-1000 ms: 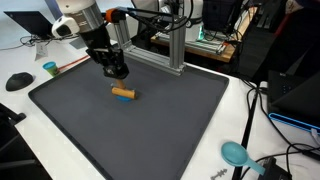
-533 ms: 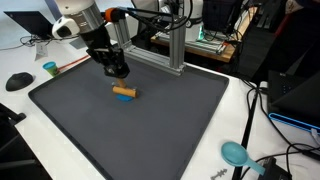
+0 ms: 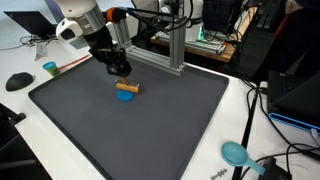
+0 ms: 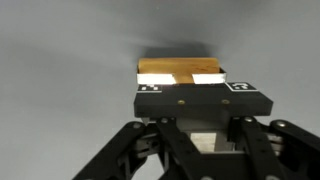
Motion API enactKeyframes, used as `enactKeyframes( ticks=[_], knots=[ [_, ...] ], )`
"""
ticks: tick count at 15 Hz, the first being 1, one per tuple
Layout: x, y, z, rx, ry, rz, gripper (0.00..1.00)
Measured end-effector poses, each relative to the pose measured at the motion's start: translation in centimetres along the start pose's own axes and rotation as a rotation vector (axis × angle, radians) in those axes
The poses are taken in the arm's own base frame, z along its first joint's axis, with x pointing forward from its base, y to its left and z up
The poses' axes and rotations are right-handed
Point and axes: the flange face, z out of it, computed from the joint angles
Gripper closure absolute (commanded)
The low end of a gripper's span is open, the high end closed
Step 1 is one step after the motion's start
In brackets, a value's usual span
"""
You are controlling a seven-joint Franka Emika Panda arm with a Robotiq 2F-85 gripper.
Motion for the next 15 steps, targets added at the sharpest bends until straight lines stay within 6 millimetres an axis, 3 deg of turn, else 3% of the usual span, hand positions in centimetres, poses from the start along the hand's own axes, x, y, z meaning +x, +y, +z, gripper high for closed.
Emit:
enactKeyframes(
  ticks=[10, 15],
  knots=[
    [1.6, -0.6, -0.3, -0.046, 0.199, -0.004, 0.78],
    [1.6, -0.7, -0.3, -0.051, 0.215, -0.006, 0.78]
  ],
)
